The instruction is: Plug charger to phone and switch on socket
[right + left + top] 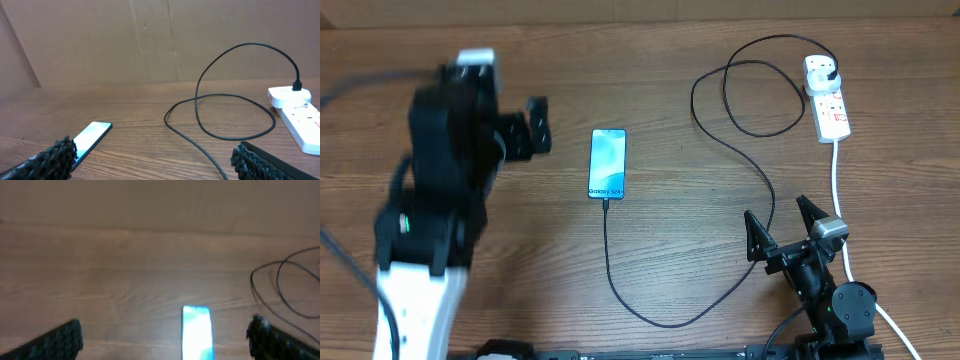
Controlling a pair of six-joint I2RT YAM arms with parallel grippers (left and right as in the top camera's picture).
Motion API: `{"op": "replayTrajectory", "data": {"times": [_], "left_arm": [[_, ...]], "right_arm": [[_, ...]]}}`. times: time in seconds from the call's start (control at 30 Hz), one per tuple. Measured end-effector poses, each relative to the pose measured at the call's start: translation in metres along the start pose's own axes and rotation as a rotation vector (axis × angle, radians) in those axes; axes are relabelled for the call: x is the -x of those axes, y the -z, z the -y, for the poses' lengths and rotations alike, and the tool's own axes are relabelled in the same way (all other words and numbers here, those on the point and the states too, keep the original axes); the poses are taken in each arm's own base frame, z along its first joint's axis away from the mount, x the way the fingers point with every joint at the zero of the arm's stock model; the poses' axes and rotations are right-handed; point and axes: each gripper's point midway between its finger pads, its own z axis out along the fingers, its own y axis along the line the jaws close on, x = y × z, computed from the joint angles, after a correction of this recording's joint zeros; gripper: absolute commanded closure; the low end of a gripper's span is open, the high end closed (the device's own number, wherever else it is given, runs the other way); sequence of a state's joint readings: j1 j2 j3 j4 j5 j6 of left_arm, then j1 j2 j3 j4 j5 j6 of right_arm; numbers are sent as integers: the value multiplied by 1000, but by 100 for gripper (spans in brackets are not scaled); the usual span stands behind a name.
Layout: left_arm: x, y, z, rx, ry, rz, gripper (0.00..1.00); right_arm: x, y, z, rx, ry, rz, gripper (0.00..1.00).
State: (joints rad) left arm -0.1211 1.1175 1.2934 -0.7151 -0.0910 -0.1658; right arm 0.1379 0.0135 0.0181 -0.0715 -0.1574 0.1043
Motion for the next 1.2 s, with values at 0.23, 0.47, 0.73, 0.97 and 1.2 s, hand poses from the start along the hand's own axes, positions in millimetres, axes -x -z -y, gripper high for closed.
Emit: {"op": "replayTrajectory", "data": {"times": [0.23, 0.47, 0.73, 0.97, 1.2], "left_arm": [[-65, -1, -36, 45, 95, 167, 1], [-107, 9, -47, 27, 125, 413, 0], [-159, 0, -54, 25, 109, 500, 0], [-193, -8, -63, 65, 81, 445, 0], [-195, -5, -65, 78, 61, 447, 1]], "right_arm": [[0, 0, 0, -1, 0, 0, 0], [0, 0, 0, 0, 0, 0, 0], [0, 0, 0, 1, 0, 1, 0], [0, 0, 0, 0, 0, 0, 0], [0, 0, 0, 0, 0, 0, 0]]}}
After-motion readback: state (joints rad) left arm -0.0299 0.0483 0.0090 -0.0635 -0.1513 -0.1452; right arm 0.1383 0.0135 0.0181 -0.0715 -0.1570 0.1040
